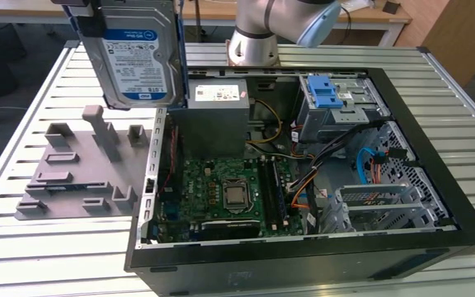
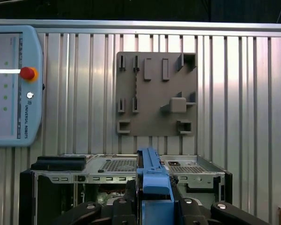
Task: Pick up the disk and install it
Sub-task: 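Pick up the disk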
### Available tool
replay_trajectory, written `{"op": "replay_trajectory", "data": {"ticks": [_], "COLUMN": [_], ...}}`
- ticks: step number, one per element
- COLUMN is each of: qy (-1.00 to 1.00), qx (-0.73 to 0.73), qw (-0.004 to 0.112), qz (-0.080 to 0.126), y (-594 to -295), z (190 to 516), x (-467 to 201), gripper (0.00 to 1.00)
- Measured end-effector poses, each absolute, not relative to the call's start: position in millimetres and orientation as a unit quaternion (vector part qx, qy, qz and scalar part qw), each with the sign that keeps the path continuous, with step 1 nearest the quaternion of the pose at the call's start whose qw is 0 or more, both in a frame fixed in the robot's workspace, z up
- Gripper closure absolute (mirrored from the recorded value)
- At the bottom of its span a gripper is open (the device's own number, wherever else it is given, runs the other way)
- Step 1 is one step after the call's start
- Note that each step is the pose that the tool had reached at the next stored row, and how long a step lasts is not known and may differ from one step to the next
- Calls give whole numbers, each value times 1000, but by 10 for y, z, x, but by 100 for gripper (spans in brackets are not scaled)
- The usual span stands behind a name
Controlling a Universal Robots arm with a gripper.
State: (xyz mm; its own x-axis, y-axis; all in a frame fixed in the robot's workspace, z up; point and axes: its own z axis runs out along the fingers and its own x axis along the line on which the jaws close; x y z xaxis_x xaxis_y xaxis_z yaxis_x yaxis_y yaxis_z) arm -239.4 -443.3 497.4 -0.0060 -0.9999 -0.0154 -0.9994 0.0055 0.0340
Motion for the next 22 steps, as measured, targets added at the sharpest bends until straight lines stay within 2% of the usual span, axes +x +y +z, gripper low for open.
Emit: {"op": "replay_trajectory", "data": {"ticks": [22], "qy": [-709], "qx": [705], "qw": [7], "qz": [-18], "y": [-4482], "z": [4973], "x": [-2010], "gripper": [64]}}
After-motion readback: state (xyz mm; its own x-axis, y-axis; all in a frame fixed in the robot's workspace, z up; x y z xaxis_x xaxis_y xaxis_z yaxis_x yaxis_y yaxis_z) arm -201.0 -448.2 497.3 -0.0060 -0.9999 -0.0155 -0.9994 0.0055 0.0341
